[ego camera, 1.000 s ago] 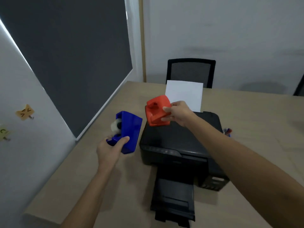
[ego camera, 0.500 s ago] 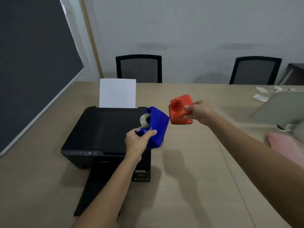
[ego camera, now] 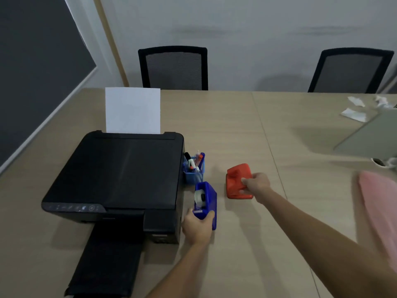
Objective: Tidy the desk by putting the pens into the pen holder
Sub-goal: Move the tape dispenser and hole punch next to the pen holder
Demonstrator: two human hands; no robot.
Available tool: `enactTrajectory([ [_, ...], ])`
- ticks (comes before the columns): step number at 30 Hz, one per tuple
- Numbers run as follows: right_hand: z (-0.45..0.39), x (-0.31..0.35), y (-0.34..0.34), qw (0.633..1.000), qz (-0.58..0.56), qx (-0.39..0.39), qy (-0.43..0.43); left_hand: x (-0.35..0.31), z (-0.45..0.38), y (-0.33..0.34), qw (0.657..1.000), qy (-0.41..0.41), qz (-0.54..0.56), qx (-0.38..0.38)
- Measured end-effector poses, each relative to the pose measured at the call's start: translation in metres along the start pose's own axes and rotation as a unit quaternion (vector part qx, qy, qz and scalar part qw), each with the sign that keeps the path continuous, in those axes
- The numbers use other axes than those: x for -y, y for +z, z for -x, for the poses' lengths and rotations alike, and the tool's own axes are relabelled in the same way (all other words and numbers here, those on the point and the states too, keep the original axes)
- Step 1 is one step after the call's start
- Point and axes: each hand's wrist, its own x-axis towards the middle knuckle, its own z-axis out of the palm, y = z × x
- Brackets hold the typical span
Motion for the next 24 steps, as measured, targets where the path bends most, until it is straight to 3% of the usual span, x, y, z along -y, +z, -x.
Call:
enactTrajectory([
  [12,-0.022,-0.009,0.052,0.999,0.0,0.037,0.017,0.036,-0.018,0.031,0.996,0.024,-0.05,-0.065],
  [24,-0.026,-0.02,0.053,0.999,0.044,0.03,0.003,0.038,-0.023,0.031,0.995,0.01,-0.099,-0.01],
])
